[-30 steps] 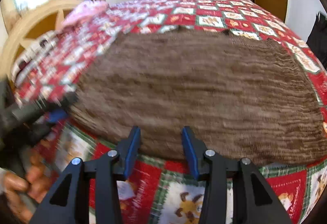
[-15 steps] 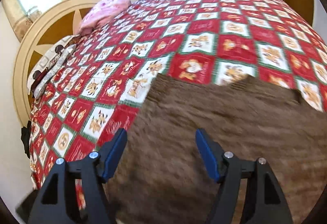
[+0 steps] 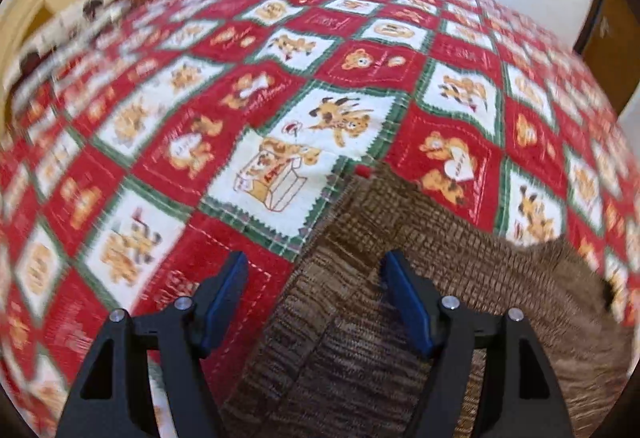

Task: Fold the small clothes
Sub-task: 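Lift the held edge with both grippers and fold the sweater over onto itself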

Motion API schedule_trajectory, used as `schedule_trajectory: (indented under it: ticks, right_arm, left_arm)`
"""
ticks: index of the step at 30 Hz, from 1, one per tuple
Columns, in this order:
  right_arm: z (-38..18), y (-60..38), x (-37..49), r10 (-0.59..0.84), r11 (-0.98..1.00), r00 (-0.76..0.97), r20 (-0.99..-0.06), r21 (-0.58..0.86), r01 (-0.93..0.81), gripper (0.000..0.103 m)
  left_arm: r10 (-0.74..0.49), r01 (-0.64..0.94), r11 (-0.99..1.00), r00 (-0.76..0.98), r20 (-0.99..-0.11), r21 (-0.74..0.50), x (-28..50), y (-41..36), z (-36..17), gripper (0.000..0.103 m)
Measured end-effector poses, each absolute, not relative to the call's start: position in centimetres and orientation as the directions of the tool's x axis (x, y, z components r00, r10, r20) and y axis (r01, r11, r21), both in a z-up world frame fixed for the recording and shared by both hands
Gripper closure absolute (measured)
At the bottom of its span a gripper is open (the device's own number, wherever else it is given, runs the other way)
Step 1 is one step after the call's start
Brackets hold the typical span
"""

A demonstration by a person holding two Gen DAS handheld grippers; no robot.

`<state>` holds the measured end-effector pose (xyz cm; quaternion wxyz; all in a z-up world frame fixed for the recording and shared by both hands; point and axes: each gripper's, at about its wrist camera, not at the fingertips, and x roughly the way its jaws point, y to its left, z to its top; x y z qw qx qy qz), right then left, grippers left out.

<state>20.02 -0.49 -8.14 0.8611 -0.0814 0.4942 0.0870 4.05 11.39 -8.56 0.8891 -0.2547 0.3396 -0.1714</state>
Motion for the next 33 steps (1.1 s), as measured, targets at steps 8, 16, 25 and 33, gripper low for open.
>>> schedule_trajectory:
  ticks: [8, 16, 25, 33]
  right_arm:
    - [-7.4, -5.2, 20.3, 0.201, 0.978, 0.484, -0.851, 0.149, -0.145, 0.085]
    - [-5.2, -9.7, 18.6, 0.385, 0.915, 0.495, -0.779, 0.393, -0.093, 0.086]
    - [-1.5, -16.3, 15.6, 0.356, 0.918, 0.564, -0.745, 0.391, -0.063, 0.087]
    - [-1.4, -24.1, 12.5, 0.295, 0.924, 0.593, -0.749, 0.381, 0.022, 0.087]
  left_arm:
    - [-0.474, 0.112, 0.811, 0.702, -0.532, -0.574, 4.2, 11.6, -8.7, 0.09]
    - [-0.454, 0.224, 0.863, 0.735, -0.503, -0.452, 3.3, 9.5, -5.2, 0.09]
    - [-0.53, 0.434, 0.847, 0.722, -0.444, -0.306, 1.5, 4.4, -1.4, 0.09]
    - [-0.646, 0.609, 0.754, 0.619, -0.447, -0.247, 0.7, -1.9, -0.4, 0.09]
